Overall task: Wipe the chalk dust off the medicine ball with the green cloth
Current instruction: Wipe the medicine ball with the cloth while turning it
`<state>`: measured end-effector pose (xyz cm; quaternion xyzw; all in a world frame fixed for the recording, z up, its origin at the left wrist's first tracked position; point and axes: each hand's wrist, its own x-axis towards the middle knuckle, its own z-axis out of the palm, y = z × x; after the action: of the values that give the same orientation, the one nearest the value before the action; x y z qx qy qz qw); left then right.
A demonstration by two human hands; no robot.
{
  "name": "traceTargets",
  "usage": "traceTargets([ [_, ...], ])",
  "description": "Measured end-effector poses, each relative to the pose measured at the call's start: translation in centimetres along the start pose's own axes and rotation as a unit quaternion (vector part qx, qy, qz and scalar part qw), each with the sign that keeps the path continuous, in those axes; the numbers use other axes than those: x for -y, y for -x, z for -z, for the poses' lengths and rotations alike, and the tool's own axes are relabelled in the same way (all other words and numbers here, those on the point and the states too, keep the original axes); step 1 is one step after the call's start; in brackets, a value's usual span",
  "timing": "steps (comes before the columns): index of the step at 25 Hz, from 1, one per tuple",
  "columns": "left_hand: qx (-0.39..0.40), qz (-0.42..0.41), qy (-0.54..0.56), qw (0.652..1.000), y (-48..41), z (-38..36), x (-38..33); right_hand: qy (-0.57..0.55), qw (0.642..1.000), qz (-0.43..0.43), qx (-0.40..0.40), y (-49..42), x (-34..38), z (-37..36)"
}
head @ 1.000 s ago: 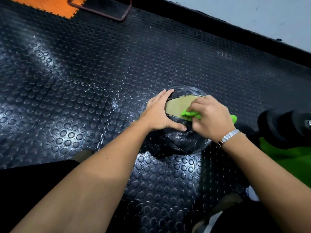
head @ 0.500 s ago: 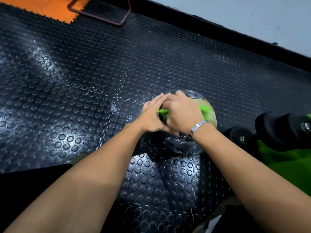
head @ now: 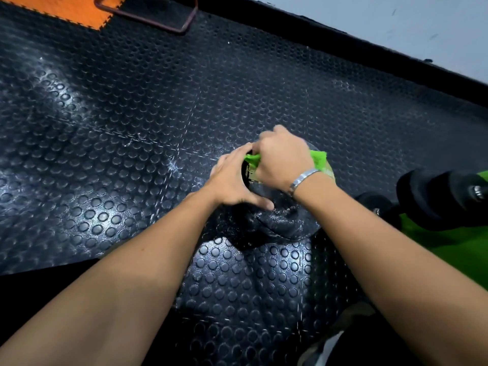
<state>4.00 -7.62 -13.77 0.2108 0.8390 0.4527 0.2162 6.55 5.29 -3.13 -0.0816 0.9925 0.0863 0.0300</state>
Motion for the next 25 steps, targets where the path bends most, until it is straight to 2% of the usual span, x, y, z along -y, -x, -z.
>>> traceTargets([
  [4,0.014,0.012,-0.008,1.0,0.4,0.4,-0.4,-0.097,0.991,0.084,-0.026,3.2,-1.0,-2.1],
  [6,0.019,0.015,-0.008,1.0,0.7,0.3,-0.5,-0.156,0.982,0.071,-0.084,5.6,-3.8,-3.2],
  [8,0.024,0.019,-0.003,1.0,0.8,0.4,-0.9,-0.205,0.969,0.01,-0.137,7.9,-6.2,-4.0],
  [10,0.031,0.022,-0.001,0.999,0.8,0.5,-1.3,-0.253,0.946,-0.098,-0.178,9.3,-8.0,-4.9],
  [12,0.035,0.026,0.005,0.999,0.7,0.6,-1.3,-0.302,0.907,-0.23,-0.181,8.9,-9.6,-5.2],
  [14,0.036,0.033,0.011,0.999,0.6,0.6,-0.9,-0.312,0.887,-0.301,-0.157,7.1,-10.3,-4.9],
  [17,0.032,0.034,0.02,0.999,0.2,0.6,-0.4,-0.273,0.918,-0.255,-0.129,3.8,-8.6,-3.3],
  [21,0.024,0.044,0.052,0.997,-0.1,0.7,0.9,-0.175,0.975,-0.092,-0.098,2.0,-3.9,-1.8],
  [23,0.03,0.043,0.073,0.996,-0.1,0.9,2.2,-0.197,0.973,-0.025,-0.12,3.2,-2.8,-2.2],
  [25,0.046,0.048,0.09,0.994,0.2,1.4,2.9,-0.244,0.959,-0.004,-0.147,5.8,-3.2,-3.6],
])
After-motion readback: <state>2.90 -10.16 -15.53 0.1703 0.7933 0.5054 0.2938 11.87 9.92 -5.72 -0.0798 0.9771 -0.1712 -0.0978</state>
